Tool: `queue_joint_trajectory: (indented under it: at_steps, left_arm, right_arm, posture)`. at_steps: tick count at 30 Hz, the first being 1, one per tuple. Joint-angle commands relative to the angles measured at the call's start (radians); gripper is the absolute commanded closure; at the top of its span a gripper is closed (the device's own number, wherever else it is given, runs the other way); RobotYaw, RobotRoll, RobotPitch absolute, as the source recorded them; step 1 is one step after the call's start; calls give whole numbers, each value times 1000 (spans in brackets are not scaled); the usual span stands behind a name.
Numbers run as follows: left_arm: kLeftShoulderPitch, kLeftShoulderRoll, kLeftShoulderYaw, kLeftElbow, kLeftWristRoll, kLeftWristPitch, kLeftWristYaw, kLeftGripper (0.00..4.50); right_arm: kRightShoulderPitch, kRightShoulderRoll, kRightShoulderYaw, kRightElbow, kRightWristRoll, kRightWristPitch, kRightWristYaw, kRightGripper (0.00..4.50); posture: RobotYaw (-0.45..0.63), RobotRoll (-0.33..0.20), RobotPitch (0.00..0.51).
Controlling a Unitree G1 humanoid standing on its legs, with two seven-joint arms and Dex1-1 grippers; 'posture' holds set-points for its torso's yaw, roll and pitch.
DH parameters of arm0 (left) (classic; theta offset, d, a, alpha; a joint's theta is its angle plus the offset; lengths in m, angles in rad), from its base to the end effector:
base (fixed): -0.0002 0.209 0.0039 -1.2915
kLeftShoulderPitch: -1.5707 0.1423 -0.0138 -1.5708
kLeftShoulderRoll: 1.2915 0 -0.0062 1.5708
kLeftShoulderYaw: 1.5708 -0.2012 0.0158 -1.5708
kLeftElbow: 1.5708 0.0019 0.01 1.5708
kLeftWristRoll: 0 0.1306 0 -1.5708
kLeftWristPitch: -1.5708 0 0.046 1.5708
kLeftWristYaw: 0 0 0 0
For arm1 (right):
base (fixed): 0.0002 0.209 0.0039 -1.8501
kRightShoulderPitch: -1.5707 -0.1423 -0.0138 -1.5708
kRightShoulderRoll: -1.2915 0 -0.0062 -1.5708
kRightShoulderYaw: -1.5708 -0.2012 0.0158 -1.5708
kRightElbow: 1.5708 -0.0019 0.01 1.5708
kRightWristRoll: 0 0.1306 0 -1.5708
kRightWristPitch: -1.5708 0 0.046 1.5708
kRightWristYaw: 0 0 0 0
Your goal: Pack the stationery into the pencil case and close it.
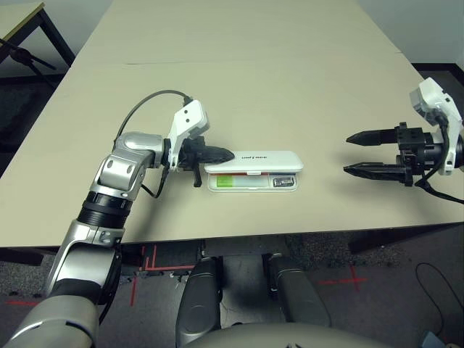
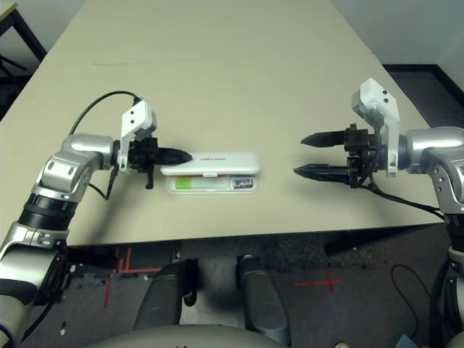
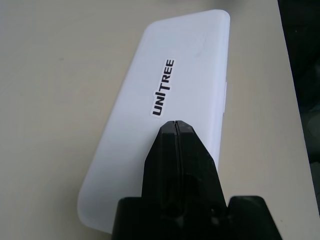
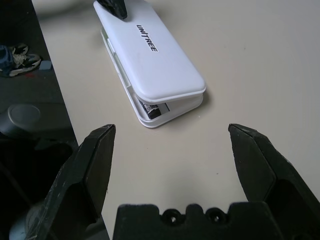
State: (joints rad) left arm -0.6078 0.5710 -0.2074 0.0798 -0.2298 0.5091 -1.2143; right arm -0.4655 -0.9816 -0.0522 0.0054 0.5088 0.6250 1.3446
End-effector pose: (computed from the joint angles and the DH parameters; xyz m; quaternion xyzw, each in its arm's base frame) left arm 0.2992 0.2036 0.1517 0.1629 0.1422 -0.6013 0.7693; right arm 0.2538 -0.3106 0.2067 -0.1277 0.1737 0.5450 0.8102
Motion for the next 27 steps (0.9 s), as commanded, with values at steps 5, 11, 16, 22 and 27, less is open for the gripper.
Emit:
queue_joint_trajectory:
  at_steps: [5, 11, 16, 22, 27]
  left_arm:
    - [24, 20, -65, 13, 58, -51, 11, 4457]
    - [31, 44, -111, 58, 129, -108, 15, 4457]
    - [40, 54, -131, 77, 155, -137, 13, 4457]
    - [54, 43, -115, 76, 149, -149, 38, 4457]
    - [56, -24, 16, 43, 45, -117, 120, 4298]
  right_arm:
    - [-8, 6, 20, 9, -19, -18, 4, 0]
    - [1, 11, 24, 3, -29, -23, 1, 0]
    - [9, 17, 25, -3, -38, -23, -4, 0]
    - [8, 32, 23, 1, -47, -30, -11, 0]
    - [-10, 102, -14, 26, -32, -63, -70, 0]
  posture:
    - [-83, 0, 154]
    - [-89, 0, 154]
    - [-90, 0, 156]
    - [-92, 0, 157]
    - [-90, 0, 156]
